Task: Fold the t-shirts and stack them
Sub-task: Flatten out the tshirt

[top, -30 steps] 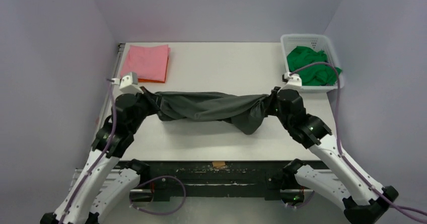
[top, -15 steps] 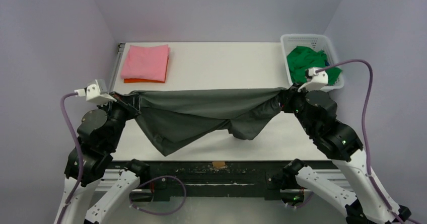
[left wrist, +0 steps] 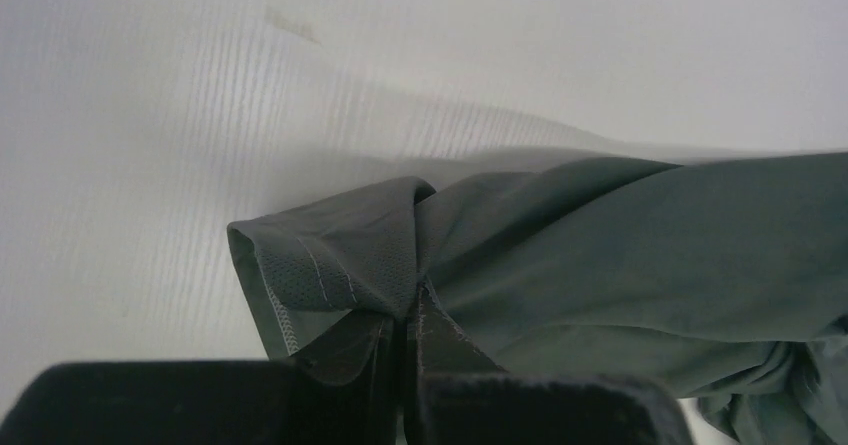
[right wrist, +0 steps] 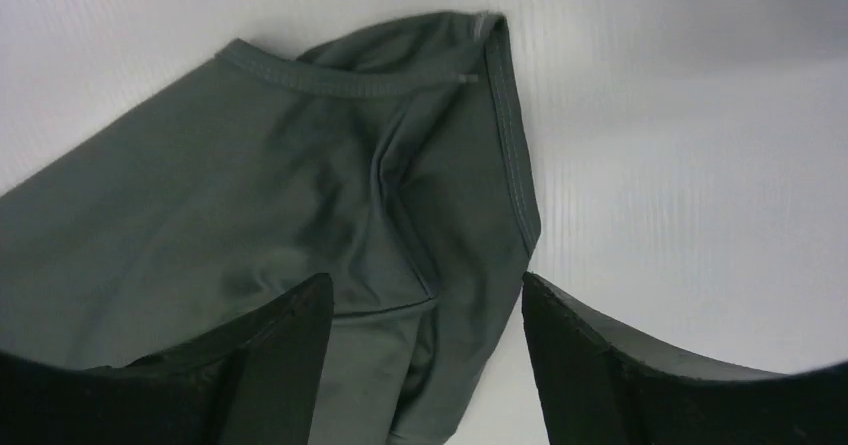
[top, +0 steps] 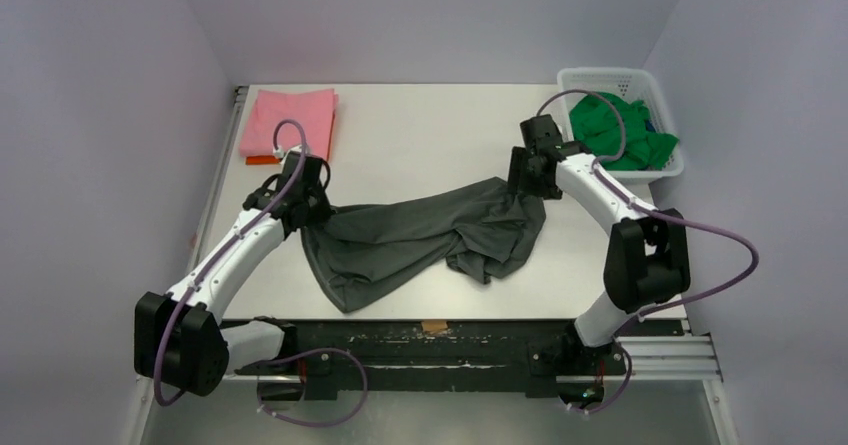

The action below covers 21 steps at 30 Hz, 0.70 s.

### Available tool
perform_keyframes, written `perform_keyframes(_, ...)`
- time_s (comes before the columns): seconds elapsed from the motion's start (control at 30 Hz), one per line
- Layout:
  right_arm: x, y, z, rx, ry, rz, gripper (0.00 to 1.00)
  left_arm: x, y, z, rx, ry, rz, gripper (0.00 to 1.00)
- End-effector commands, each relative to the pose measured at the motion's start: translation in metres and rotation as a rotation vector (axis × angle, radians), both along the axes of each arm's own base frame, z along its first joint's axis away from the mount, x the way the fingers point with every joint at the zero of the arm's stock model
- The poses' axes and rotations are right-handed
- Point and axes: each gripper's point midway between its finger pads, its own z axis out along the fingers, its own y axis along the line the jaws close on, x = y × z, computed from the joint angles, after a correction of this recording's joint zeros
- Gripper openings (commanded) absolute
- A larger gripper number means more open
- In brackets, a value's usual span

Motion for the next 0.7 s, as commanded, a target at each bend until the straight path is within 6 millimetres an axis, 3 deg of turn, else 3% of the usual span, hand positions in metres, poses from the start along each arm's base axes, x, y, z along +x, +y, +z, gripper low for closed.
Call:
perform_keyframes(0.0, 0.0, 0.008, 0.041, 0.049, -0.103, -0.002, 0.7, 0.019, -0.015, 0.01, -0.098, -0.067, -0.017, 0.0)
perform_keyframes(0.13, -0.05, 0.009, 0.026, 0.105, -0.098, 0.013, 0.68, 0.016, -0.018, 0.0, -0.107, -0.055, -0.027, 0.0)
perform_keyframes(0.33, -0.128, 0.065, -0.027, 0.182, 0.076, 0.229, 0.63, 0.008, -0.019, -0.009, -0.118, -0.037, -0.036, 0.0)
perform_keyframes(0.43, -0.133, 0.08, -0.038, 0.206, 0.085, 0.239, 0.62, 0.006, -0.019, -0.01, -0.123, -0.041, -0.037, 0.0)
perform_keyframes(0.67, -0.13, 0.084, -0.067, 0.169, 0.151, 0.229, 0.58, 0.002, -0.015, -0.011, -0.111, -0.038, -0.029, 0.0)
